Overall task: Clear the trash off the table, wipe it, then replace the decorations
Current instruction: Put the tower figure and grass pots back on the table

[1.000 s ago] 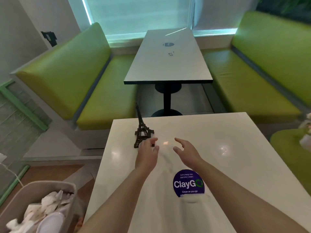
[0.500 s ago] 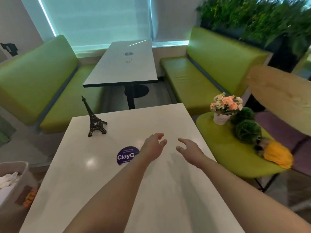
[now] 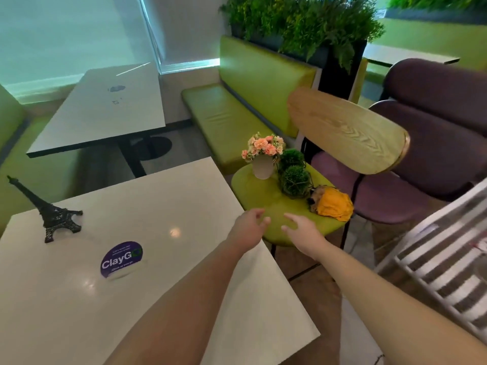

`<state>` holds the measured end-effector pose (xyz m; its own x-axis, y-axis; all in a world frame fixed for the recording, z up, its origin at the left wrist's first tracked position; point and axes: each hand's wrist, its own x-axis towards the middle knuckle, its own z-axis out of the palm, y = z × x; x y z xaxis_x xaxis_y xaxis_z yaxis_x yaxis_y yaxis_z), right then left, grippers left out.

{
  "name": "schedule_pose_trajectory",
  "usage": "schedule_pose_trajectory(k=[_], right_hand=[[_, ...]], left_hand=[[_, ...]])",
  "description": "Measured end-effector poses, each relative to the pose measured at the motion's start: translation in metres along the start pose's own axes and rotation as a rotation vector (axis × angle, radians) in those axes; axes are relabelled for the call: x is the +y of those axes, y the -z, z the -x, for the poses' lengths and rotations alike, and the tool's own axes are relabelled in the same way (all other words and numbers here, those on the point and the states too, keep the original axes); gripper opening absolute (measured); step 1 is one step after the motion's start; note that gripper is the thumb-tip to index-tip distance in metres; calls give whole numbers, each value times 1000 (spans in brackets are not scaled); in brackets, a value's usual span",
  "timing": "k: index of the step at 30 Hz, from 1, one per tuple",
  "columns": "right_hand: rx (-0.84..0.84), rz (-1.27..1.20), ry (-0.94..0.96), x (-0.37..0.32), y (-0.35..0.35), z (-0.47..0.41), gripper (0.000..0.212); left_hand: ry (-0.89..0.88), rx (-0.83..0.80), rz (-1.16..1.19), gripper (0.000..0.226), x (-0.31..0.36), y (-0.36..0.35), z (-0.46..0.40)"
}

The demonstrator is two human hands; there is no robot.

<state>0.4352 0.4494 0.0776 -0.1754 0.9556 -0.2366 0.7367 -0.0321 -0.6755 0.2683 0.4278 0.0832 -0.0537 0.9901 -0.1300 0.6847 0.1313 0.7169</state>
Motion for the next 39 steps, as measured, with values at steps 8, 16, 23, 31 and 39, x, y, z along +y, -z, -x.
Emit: schedule_pose_trajectory(k=[8, 16, 23, 31, 39], right_hand=[[20, -9, -85, 47, 35, -38, 49], [75, -70, -138, 68, 54, -116, 48], [118, -83, -185, 80, 60, -181, 51], [75, -110, -250, 87, 65, -238, 65], [52, -226, -237, 100, 70, -264, 58]], left_hand=[[-7, -92, 37, 49, 35, -54, -65], [28, -84, 63, 51, 43, -75, -153], [139, -37, 145, 62, 38, -89, -212], [305, -4, 236, 62, 34, -107, -251], [368, 128, 364, 50, 24, -124, -266]])
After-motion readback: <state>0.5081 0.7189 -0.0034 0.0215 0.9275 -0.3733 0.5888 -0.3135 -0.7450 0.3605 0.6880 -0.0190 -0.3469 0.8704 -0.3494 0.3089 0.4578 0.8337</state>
